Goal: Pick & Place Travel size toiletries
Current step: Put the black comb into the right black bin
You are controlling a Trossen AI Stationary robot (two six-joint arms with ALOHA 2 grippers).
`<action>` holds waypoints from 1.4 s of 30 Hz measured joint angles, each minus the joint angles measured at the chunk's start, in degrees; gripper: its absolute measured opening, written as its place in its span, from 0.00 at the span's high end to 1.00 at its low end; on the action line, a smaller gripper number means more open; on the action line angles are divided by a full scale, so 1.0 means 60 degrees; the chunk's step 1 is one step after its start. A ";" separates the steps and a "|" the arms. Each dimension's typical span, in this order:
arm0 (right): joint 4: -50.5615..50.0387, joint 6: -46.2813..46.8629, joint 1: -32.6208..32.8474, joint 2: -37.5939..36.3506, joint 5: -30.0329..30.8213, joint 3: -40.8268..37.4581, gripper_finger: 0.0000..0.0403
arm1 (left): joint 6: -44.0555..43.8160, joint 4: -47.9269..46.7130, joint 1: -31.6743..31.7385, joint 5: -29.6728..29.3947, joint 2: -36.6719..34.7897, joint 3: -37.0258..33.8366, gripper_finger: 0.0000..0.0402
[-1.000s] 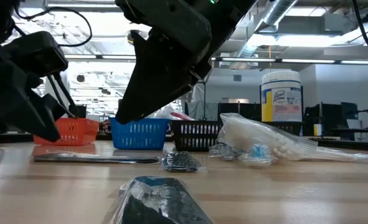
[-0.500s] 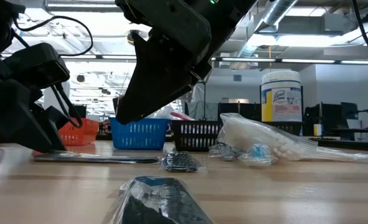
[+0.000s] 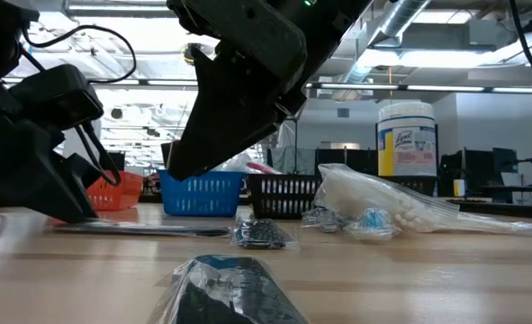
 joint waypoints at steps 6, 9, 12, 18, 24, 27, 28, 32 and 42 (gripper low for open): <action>-0.0009 0.0000 -0.0004 0.0000 0.0000 0.0000 0.55 | 0.0022 -0.0038 0.0011 -0.0004 0.0000 -0.0007 0.90; -0.0012 0.0000 -0.0004 0.0000 0.0000 0.0000 0.55 | 0.0049 -0.0014 0.0007 -0.0034 0.0004 -0.0001 0.97; -0.0023 0.0004 -0.0004 0.0000 0.0000 0.0000 0.55 | 0.0167 0.0007 0.0007 -0.0041 0.0008 0.0000 0.99; -0.0063 0.0011 -0.0004 0.0000 0.0000 0.0000 0.55 | 0.0182 -0.0052 0.0000 -0.0040 -0.0169 -0.0018 1.00; -0.0385 -0.0094 -0.0011 0.0002 0.0000 0.0000 0.56 | -0.0264 -0.0077 -0.0004 -0.0076 -0.0777 -0.0040 1.00; -0.0574 -0.0509 -0.0011 0.0004 0.0066 0.0000 0.56 | -0.0668 -0.0053 -0.0002 -0.0133 -0.1127 -0.0036 1.00; -0.0592 -0.0686 -0.0011 0.0004 0.0192 0.0000 0.56 | -0.0754 -0.0015 -0.0002 -0.0142 -0.1256 -0.0036 1.00; -0.0552 -0.1275 0.0097 0.0004 0.0901 0.0000 0.56 | -0.1180 0.0016 -0.0004 -0.0188 -0.1628 -0.0033 1.00; -0.0342 -0.1978 0.0510 0.0004 0.2488 0.0000 0.55 | -0.1670 -0.0020 0.0000 -0.0200 -0.1708 -0.0029 1.00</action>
